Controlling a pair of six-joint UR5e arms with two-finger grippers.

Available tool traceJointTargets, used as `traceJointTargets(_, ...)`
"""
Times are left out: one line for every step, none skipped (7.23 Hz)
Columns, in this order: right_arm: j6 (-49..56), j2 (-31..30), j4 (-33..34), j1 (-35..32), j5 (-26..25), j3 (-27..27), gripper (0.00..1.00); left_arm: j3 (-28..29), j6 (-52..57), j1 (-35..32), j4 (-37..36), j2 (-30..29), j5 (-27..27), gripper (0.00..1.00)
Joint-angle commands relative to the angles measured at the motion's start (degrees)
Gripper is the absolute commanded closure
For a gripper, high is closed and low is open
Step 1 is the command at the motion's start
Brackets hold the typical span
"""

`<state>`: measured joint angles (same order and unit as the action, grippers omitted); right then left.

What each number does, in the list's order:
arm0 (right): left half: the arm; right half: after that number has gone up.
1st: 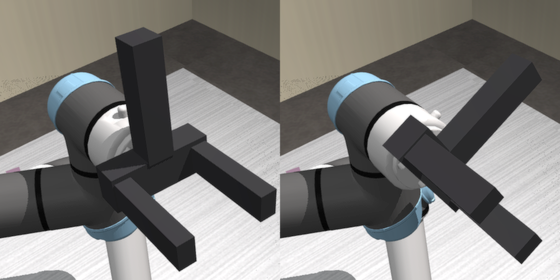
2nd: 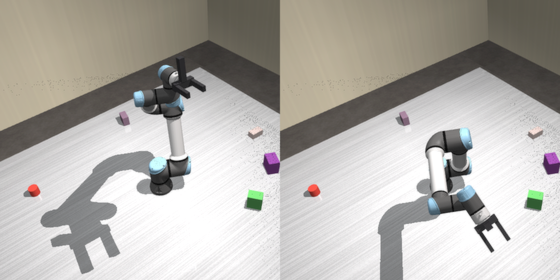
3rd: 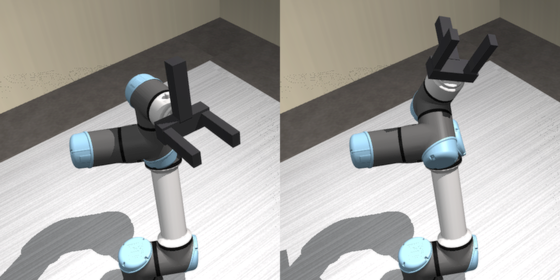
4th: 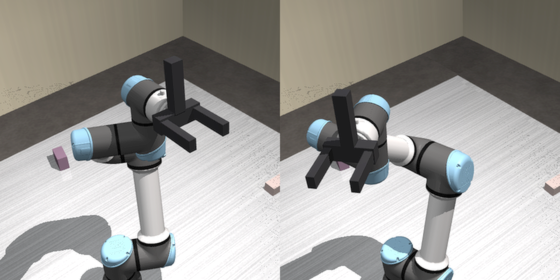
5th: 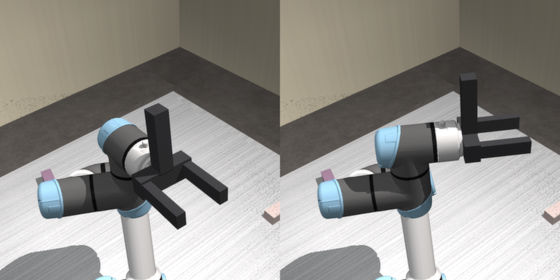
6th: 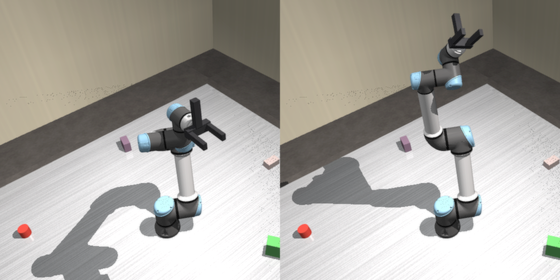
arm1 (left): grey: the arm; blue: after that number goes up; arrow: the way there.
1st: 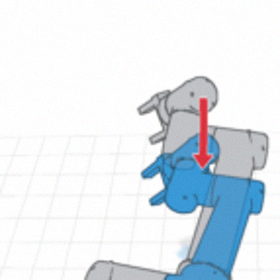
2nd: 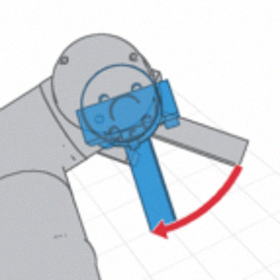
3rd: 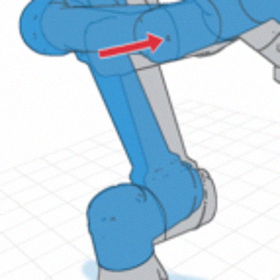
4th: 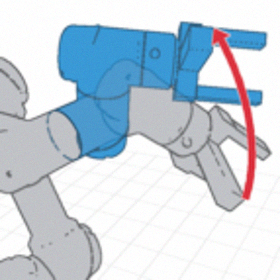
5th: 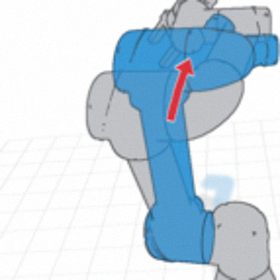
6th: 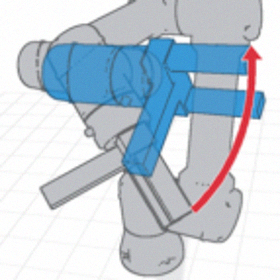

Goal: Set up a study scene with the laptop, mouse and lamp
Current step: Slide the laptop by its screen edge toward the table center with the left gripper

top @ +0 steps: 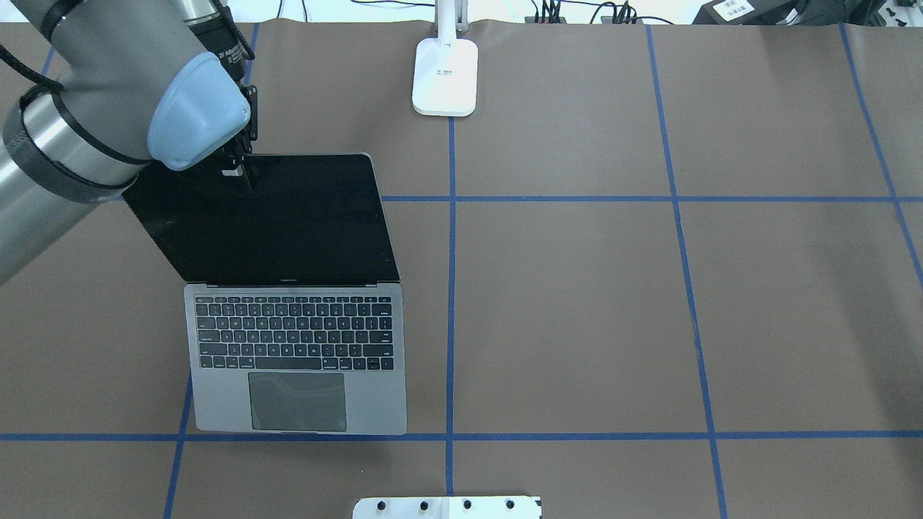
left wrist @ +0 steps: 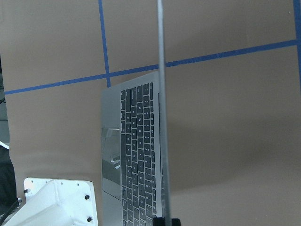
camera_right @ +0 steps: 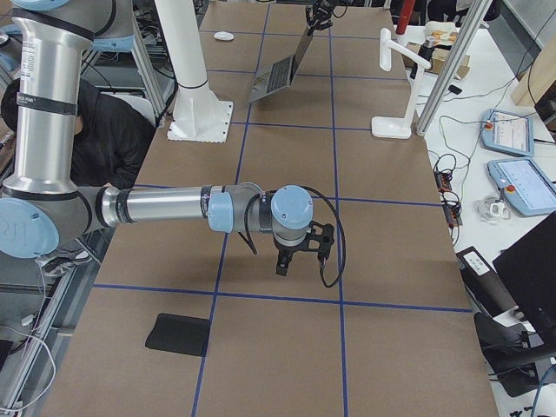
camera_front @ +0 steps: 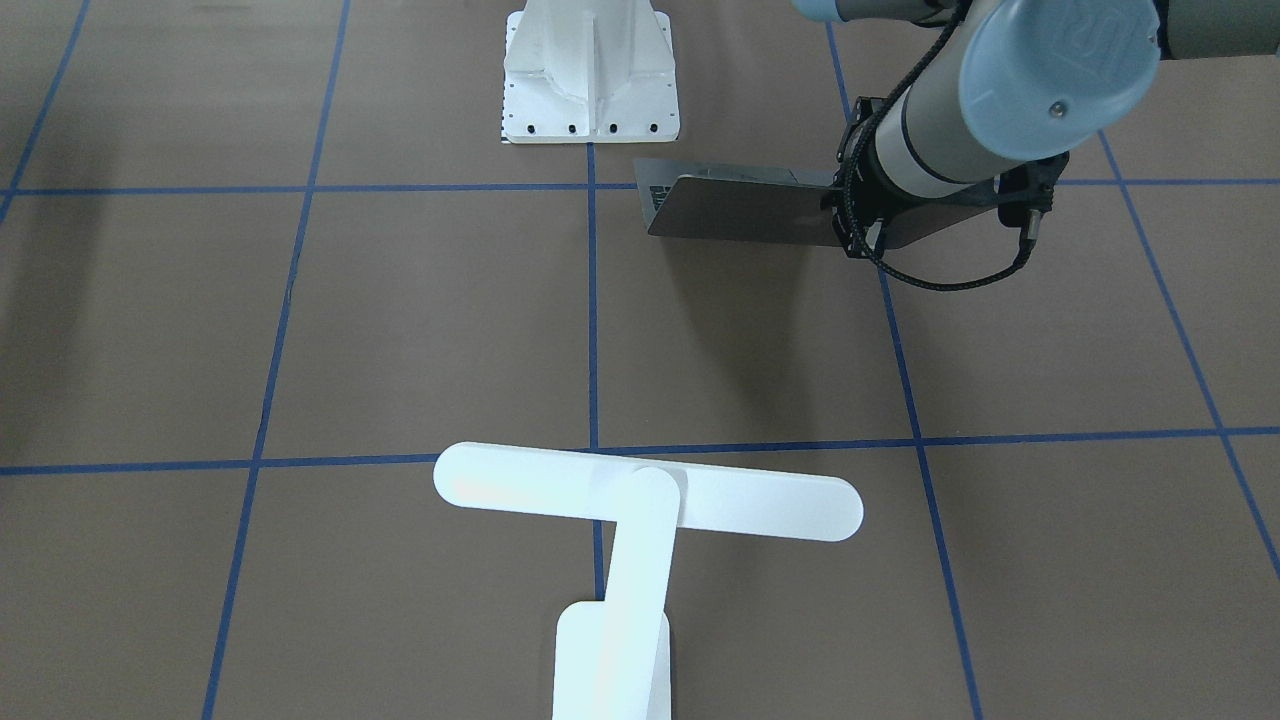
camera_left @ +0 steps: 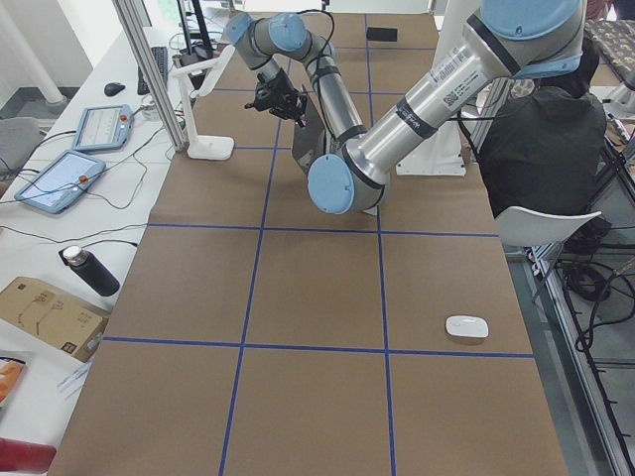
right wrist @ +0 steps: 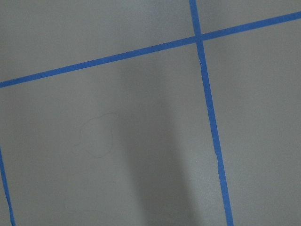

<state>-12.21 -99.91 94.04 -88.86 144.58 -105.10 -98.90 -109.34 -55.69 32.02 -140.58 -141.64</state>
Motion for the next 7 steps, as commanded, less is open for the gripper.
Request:
traceJointTargets(0.0, 0.1, 0.0, 0.0, 0.0, 0.1, 0.01, 1.9, -0.1, 0.4, 1.5, 0.0, 0.6, 1.0)
traceJointTargets(-0.1, 0.1, 0.0, 0.0, 0.0, 0.1, 0.01, 3.0, -0.1, 1.0, 3.0, 0.1, 0.8, 1.0)
traceJointTargets(-0.1, 0.1, -0.2, 0.0, 0.0, 0.4, 0.01, 4.3, -0.9, 1.2, 5.3, 0.3, 0.8, 1.0)
traceJointTargets(-0.1, 0.1, -0.3, 0.0, 0.0, 0.4, 0.01, 5.4, -3.7, 1.5, 9.0, 0.7, 0.8, 1.0)
traceJointTargets(-0.1, 0.1, -0.4, 0.0, 0.0, 0.4, 0.01, 7.1, -5.1, 1.7, 10.9, 0.5, 0.8, 1.0)
traceJointTargets(-0.1, 0.2, -0.4, 0.0, 0.0, 0.3, 0.01, 7.5, -6.5, 1.7, 13.7, 0.7, 0.8, 1.0)
traceJointTargets(-0.1, 0.2, -0.4, 0.0, 0.0, 0.3, 0.01, 9.5, -7.8, 1.7, 16.5, 0.7, 0.8, 1.0)
